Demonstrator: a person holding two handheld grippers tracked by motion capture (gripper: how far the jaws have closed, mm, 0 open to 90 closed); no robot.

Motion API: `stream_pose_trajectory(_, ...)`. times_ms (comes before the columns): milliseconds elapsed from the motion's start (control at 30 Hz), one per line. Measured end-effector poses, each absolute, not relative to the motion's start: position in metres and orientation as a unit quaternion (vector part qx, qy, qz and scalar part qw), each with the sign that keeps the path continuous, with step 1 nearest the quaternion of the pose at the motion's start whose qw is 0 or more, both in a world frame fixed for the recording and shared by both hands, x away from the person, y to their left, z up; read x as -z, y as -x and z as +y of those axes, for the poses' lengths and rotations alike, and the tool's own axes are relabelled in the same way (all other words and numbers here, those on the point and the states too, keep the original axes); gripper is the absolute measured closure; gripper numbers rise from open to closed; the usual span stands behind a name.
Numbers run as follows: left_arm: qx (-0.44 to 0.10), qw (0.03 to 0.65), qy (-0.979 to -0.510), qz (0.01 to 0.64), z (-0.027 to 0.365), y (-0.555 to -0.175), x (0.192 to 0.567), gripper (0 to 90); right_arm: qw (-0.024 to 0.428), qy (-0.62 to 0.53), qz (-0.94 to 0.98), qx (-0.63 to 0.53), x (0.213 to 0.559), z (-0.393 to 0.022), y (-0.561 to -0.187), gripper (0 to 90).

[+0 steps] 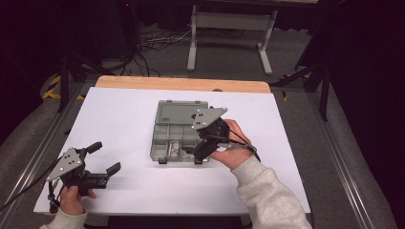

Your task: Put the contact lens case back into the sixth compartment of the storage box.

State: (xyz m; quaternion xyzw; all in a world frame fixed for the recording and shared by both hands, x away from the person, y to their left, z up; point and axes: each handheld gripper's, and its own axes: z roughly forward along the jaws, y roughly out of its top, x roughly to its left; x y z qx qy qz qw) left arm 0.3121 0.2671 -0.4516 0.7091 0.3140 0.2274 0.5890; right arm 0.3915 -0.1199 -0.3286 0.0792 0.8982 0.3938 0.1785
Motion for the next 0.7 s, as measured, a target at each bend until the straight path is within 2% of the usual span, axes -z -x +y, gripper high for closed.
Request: stream_pose_trajectory(700,-0.23,0.589,-0.707,0.315,0.266,-0.312,0.452,1.1,0.213,-0.156,0.834,-0.485,0.354,-0.195,-0.355,0.4)
